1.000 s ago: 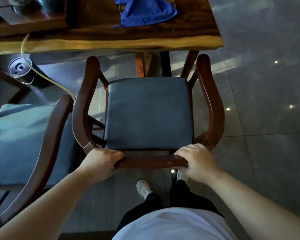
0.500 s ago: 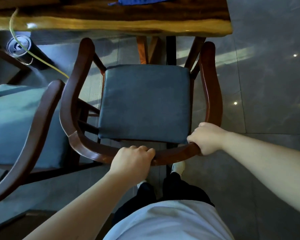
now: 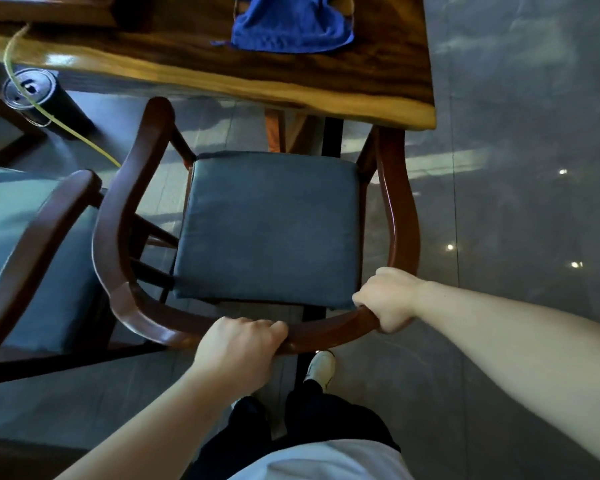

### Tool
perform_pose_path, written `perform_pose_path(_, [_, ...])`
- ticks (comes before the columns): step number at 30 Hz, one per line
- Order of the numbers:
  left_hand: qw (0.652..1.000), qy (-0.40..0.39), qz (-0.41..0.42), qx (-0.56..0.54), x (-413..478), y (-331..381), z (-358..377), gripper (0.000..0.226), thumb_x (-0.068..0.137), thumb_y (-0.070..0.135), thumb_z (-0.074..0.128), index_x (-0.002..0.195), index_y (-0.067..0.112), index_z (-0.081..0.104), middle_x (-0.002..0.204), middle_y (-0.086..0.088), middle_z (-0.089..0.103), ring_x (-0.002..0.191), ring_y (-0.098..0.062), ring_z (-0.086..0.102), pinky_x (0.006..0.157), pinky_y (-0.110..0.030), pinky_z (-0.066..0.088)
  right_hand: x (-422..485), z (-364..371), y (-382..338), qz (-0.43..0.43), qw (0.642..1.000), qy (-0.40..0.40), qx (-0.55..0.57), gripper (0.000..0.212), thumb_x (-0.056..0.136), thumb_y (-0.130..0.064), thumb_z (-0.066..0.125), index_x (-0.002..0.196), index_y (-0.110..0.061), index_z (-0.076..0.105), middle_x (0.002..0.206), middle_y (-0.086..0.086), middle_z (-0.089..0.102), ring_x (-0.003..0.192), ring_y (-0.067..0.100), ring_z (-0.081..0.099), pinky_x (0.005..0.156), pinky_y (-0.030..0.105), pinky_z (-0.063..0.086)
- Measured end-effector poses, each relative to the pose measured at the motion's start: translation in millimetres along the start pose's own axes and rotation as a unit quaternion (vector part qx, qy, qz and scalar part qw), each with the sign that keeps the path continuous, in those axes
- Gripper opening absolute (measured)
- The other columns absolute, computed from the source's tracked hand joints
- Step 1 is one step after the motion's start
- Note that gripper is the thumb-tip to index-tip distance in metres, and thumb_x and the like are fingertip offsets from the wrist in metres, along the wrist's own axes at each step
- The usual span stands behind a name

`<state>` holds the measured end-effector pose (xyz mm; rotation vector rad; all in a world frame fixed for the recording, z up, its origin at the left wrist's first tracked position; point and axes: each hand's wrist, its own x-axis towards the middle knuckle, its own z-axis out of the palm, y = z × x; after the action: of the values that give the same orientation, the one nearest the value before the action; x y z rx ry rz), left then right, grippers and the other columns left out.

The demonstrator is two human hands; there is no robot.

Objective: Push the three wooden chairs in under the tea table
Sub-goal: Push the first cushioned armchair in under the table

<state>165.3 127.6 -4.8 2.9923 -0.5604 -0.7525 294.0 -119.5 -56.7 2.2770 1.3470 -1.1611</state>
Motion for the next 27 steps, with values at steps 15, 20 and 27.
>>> perform_pose_path(15, [0.993, 0.114, 0.03, 0.005, -30, -72, 19, 0.046, 0.058, 0.023, 0.08, 0.101, 0.024, 0.065, 0.088, 0.006, 0.07, 0.078, -0.022, 0.066, 0.055, -0.033, 0.053, -15, 7, -63, -0.013, 0.954, 0.257, 0.15, 0.046, 0.072, -0.036, 0.067, 0.116, -0.023, 0.062, 0.112, -0.005, 0.066, 0.102, 0.018, 0.06, 0.088, 0.039, 0.049])
perform_pose_path(20, [0.994, 0.069, 0.08, 0.038, -32, -116, 33, 0.032, 0.07, 0.03, 0.076, 0.099, 0.033, 0.063, 0.082, 0.014, 0.07, 0.066, -0.016, 0.067, 0.044, -0.03, 0.049, 2, 15, -118, 0.077, 0.872, 0.44, 0.202, 0.028, 0.072, -0.044, 0.071, 0.091, -0.023, 0.07, 0.084, -0.007, 0.073, 0.074, 0.022, 0.068, 0.061, 0.034, 0.053])
perform_pose_path(27, [0.988, 0.017, 0.119, 0.094, -28, -125, 8, 0.025, 0.093, 0.043, 0.047, 0.116, 0.034, 0.052, 0.103, 0.011, 0.068, 0.084, -0.017, 0.066, 0.057, -0.029, 0.037, 6, 4, -128, 0.111, 0.867, 0.437, 0.214, 0.034, 0.077, -0.056, 0.058, 0.087, -0.026, 0.071, 0.08, -0.009, 0.072, 0.072, 0.02, 0.067, 0.06, 0.036, 0.053])
